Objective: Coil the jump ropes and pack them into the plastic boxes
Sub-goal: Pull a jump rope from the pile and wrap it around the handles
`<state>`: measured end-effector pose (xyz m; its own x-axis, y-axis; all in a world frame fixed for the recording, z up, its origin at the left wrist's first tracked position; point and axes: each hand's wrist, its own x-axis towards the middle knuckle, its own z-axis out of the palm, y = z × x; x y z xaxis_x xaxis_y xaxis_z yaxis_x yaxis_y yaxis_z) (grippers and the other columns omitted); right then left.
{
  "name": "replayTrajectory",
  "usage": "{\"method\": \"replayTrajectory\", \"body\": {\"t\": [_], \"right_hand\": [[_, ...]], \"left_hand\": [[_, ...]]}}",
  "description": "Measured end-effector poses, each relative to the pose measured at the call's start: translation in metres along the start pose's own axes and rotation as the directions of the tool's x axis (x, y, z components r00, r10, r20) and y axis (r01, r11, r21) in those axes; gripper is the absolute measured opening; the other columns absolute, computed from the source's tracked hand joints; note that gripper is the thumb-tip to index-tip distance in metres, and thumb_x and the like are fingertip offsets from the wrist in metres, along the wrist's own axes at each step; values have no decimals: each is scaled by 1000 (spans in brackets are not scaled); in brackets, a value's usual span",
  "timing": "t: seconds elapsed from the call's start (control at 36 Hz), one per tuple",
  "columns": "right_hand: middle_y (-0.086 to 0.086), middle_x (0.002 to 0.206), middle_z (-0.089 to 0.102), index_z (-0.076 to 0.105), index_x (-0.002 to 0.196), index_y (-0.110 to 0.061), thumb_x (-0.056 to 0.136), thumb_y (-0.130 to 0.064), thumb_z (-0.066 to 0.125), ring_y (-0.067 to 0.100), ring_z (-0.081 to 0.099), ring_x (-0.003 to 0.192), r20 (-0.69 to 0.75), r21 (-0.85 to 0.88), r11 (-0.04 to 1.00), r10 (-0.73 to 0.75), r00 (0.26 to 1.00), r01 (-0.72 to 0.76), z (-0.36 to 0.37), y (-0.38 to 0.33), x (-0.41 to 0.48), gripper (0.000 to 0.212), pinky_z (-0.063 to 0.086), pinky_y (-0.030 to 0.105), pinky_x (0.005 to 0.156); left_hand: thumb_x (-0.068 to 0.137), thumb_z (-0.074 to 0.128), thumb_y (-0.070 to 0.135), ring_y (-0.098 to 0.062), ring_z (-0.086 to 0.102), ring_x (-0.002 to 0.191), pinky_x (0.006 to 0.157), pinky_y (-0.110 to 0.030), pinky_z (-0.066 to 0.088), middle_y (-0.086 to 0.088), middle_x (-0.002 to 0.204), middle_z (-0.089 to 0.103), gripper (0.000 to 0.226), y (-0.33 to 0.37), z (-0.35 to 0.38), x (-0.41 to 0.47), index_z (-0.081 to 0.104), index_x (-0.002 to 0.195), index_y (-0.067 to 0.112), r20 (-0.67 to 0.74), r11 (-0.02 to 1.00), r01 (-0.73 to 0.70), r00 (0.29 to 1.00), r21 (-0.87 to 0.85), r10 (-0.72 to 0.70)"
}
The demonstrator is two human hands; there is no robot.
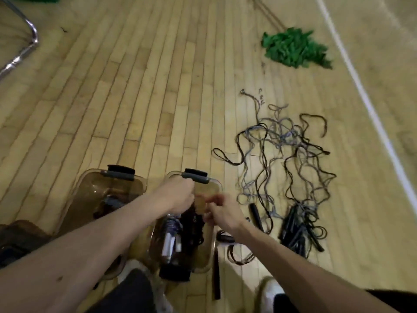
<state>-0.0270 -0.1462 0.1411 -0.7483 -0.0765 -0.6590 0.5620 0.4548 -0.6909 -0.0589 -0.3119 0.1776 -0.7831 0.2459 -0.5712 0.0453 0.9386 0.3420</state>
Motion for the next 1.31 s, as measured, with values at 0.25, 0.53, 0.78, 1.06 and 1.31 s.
{"method": "replayTrajectory", "body": {"t": [0.25,0.53,0.78,1.06,1.31], "right_hand": [[12,74,64,62,88,-7,99,-1,45,24,58,63,-191,0,950,307,932,-313,-116,132,-13,21,50,36,60],[7,128,65,63,131,-9,101,-7,46,24,58,120,-123,-437,880,147,981,-187,-85,177,34,34,43,27,95],[10,114,68,53,122,-17,99,-13,51,30,67,101,-34,-738,653,215,976,-170,-80,214,70,23,54,38,84],[7,119,65,58,120,-16,101,-20,49,28,57,112,-78,-818,555,156,985,-152,-78,214,71,21,45,37,91],[9,121,59,62,125,-19,98,-33,61,28,53,116,-145,-642,763,-22,989,-77,-130,153,41,30,45,37,95]], "left_hand": [[101,53,20,-27,63,105,92,-40,54,-11,118,65,23,120,80,55,62,119,9,196,992,-110,973,-68,122],[97,53,0,-29,58,111,93,-38,53,-13,130,54,42,124,182,113,50,137,9,178,984,114,980,-140,-88],[83,78,23,-31,39,133,102,-41,46,-12,145,38,81,118,246,131,30,147,20,225,969,152,955,197,-195],[101,55,26,-23,61,103,81,-33,51,-7,120,55,30,115,245,130,54,129,13,423,995,53,903,79,-81],[106,45,33,-16,60,81,69,-30,49,0,93,63,26,132,133,102,57,119,15,396,926,76,914,-369,82]]}}
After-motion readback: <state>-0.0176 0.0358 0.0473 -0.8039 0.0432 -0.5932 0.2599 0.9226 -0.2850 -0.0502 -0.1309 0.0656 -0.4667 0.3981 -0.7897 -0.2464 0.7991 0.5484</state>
